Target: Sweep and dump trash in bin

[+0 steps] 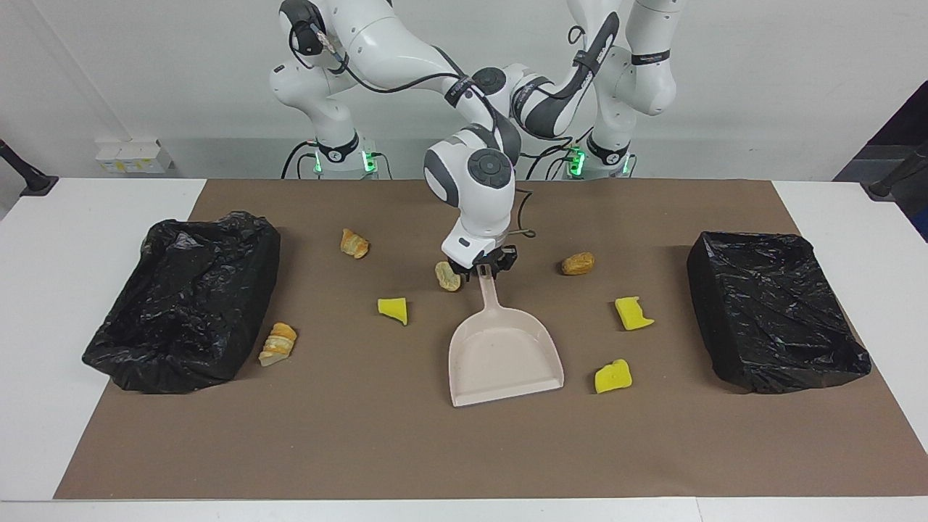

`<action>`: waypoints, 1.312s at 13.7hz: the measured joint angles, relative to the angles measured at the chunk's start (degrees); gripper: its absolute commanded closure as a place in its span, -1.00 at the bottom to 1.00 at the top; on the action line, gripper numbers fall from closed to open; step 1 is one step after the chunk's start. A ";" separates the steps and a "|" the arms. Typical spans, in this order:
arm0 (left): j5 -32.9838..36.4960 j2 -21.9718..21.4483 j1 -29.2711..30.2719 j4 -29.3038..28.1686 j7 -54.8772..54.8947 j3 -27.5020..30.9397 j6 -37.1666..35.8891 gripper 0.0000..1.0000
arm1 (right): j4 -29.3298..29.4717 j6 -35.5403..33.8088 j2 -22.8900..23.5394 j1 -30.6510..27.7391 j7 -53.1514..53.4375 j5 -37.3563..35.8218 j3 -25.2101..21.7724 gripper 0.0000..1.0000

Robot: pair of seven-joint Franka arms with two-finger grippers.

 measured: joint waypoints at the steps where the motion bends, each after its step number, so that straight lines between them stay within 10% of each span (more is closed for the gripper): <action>1: 0.32 -0.42 0.56 0.60 0.51 0.25 -2.28 1.00 | 0.01 0.17 0.03 0.00 0.02 0.00 0.02 1.00; 9: 7.84 -8.32 16.03 2.38 10.41 1.04 -13.64 1.00 | 3.03 1.02 -0.60 -2.22 0.20 0.00 -1.06 1.00; 18: 12.48 -7.23 39.49 4.46 25.29 1.26 -11.77 1.00 | 1.93 -8.11 -7.97 -8.09 -35.63 0.01 -1.01 1.00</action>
